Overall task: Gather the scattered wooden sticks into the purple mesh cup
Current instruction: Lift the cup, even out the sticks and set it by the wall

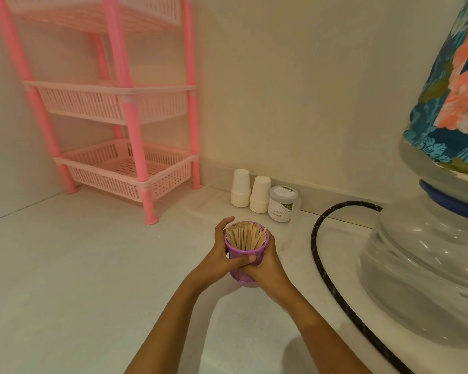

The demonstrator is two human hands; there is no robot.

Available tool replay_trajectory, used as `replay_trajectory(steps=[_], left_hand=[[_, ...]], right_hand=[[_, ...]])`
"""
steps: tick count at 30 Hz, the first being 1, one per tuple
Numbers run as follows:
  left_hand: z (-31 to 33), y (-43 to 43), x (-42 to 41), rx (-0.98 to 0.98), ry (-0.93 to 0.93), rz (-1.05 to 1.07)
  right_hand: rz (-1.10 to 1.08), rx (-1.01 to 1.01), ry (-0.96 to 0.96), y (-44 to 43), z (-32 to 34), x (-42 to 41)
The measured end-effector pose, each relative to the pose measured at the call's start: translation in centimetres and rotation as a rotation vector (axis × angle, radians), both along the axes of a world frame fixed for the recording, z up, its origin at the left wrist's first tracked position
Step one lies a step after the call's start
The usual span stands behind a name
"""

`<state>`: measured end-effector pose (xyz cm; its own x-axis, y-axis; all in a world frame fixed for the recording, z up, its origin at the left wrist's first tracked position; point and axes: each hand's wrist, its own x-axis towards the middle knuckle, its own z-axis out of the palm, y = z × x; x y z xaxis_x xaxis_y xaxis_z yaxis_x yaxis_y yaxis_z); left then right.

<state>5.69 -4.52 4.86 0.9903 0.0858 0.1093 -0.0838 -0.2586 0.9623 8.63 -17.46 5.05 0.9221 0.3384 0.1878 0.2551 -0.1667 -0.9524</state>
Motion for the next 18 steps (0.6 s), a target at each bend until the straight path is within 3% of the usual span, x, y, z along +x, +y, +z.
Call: replay_trajectory(steps=[4, 18], left_hand=[[0.0, 0.1, 0.0, 0.036, -0.021, -0.001], [-0.3, 0.5, 0.3, 0.068, -0.012, 0.024]], right_hand=[[0.138, -0.01, 0.067, -1.3, -0.1, 0.0], [0.029, -0.009, 0.03, -0.6, 0.7, -0.3]])
